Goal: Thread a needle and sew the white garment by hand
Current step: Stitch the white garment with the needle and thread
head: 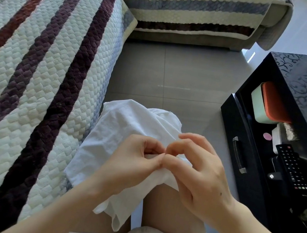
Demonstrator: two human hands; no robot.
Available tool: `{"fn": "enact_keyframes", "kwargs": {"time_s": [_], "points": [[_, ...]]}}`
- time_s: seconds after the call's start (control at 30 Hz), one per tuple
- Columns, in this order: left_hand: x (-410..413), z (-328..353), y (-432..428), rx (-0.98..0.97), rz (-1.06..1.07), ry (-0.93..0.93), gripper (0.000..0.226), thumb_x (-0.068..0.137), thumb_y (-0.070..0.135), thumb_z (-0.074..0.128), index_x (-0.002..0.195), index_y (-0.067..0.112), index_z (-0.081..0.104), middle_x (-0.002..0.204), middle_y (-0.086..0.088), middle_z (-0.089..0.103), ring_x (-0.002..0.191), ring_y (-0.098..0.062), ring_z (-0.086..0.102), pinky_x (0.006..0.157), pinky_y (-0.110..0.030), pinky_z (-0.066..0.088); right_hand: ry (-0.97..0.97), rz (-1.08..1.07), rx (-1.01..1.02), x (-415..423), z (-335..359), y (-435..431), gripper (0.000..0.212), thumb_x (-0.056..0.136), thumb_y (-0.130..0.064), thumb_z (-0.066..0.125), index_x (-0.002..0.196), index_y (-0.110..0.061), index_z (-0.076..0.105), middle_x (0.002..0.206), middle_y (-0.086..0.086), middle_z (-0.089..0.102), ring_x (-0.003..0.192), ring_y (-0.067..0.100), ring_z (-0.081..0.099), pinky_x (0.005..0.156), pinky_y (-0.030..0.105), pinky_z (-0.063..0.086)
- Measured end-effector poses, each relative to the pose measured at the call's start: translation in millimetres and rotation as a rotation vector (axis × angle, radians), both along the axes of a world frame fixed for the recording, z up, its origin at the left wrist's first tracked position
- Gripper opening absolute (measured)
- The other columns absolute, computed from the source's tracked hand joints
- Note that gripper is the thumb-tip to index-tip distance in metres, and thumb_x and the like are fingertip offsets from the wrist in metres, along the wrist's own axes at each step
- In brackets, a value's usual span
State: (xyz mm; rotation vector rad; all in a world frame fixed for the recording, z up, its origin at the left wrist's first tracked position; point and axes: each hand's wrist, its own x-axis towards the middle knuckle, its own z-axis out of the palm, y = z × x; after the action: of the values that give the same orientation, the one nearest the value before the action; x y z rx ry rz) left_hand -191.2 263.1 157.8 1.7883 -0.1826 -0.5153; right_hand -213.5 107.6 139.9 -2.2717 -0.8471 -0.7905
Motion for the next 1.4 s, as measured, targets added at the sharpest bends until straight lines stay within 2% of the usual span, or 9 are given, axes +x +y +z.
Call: {"fn": "enact_keyframes", "kwargs": {"time_s": [0.17, 0.27, 0.57, 0.8, 0.9, 1.03, 1.17, 1.3, 1.4], "points": [[0.7, -0.8, -4.3, 0.052, -0.037, -0.051, 0.012, 0.087, 0.012, 0.064, 0.080, 0.011, 0.073, 0.069, 0.004, 0.068, 0.066, 0.000, 0.060, 0.061, -0.014, 0.042, 0.185, 0.133, 0.208, 0.5, -1.6, -6.0, 0.016, 0.087, 0.007, 0.048, 0.092, -0.007, 0.054, 0.089, 0.008, 0.055, 0.077, 0.016, 0.052, 0.070, 0.020, 0.043], [6.9, -1.8, -0.5, -0.051, -0.025, 0.075, 0.008, 0.086, 0.013, 0.068, 0.081, 0.008, 0.073, 0.074, -0.002, 0.069, 0.070, -0.004, 0.061, 0.064, -0.014, 0.044, 0.284, 0.157, 0.328, 3.7, -6.5, -9.0, 0.007, 0.093, -0.006, 0.052, 0.095, -0.011, 0.057, 0.088, 0.004, 0.060, 0.081, 0.016, 0.058, 0.071, 0.029, 0.049], [6.7, -2.2, -0.4, -0.169, -0.069, 0.206, 0.008, 0.074, 0.014, 0.067, 0.070, 0.018, 0.073, 0.072, -0.001, 0.069, 0.070, -0.007, 0.062, 0.065, -0.015, 0.047, 0.078, 0.112, 0.138, 7.1, -15.8, -10.4, 0.015, 0.086, 0.006, 0.053, 0.092, -0.006, 0.060, 0.076, 0.011, 0.060, 0.074, 0.026, 0.054, 0.069, 0.031, 0.047], [-2.9, -9.9, -13.0, 0.243, 0.027, -0.076, 0.024, 0.078, 0.005, 0.059, 0.059, 0.020, 0.058, 0.055, 0.013, 0.052, 0.064, -0.005, 0.052, 0.059, -0.023, 0.041, -0.024, 0.216, 0.134, -3.5, 13.7, 6.4, 0.020, 0.091, 0.008, 0.040, 0.090, -0.004, 0.055, 0.086, 0.009, 0.051, 0.076, 0.026, 0.052, 0.072, 0.029, 0.045], [-8.5, -12.0, -12.7, 0.208, -0.006, -0.098, 0.024, 0.085, 0.007, 0.062, 0.065, 0.020, 0.065, 0.060, 0.016, 0.061, 0.063, 0.005, 0.056, 0.061, -0.010, 0.039, 0.438, 0.215, 0.560, 4.6, 38.0, 6.0, 0.016, 0.088, 0.011, 0.053, 0.085, -0.004, 0.056, 0.075, 0.012, 0.063, 0.070, 0.022, 0.065, 0.070, 0.024, 0.051], [-1.0, -9.5, 5.3, 0.080, 0.021, 0.066, 0.015, 0.088, 0.010, 0.063, 0.079, 0.015, 0.073, 0.073, 0.010, 0.070, 0.070, 0.005, 0.061, 0.066, -0.010, 0.042, 1.180, 0.253, 1.055, 34.4, 45.3, -31.9, 0.019, 0.080, -0.023, 0.059, 0.084, -0.008, 0.047, 0.053, 0.007, 0.051, 0.043, 0.020, 0.052, 0.043, 0.025, 0.045], [1.9, -5.7, 17.3, -0.002, -0.052, 0.182, 0.015, 0.088, 0.007, 0.064, 0.080, 0.013, 0.075, 0.075, 0.004, 0.071, 0.073, -0.002, 0.062, 0.068, -0.013, 0.045, 1.019, -0.095, 0.849, 100.8, 22.2, -87.6, 0.020, 0.093, -0.004, 0.051, 0.078, -0.017, 0.051, 0.049, -0.006, 0.031, 0.041, 0.007, 0.023, 0.041, 0.017, 0.016], [3.2, -1.3, 23.6, -0.052, -0.062, 0.255, 0.009, 0.086, 0.011, 0.068, 0.081, 0.010, 0.075, 0.077, -0.002, 0.072, 0.073, -0.007, 0.063, 0.068, -0.016, 0.048, 0.617, -0.770, 0.412, 166.8, 0.6, -164.5, 0.018, 0.096, -0.011, 0.042, 0.091, -0.018, 0.057, 0.083, 0.005, 0.059, 0.072, 0.019, 0.054, 0.063, 0.030, 0.040], [3.2, 2.4, 26.9, -0.071, -0.057, 0.255, 0.011, 0.076, 0.020, 0.068, 0.079, 0.013, 0.076, 0.078, -0.002, 0.072, 0.072, -0.006, 0.064, 0.067, -0.014, 0.048, 0.570, -1.068, 0.233, 174.6, -7.1, -182.9, 0.023, 0.099, -0.018, 0.037, 0.109, -0.009, 0.055, 0.107, 0.016, 0.063, 0.100, 0.036, 0.057, 0.082, 0.038, 0.039]]}}
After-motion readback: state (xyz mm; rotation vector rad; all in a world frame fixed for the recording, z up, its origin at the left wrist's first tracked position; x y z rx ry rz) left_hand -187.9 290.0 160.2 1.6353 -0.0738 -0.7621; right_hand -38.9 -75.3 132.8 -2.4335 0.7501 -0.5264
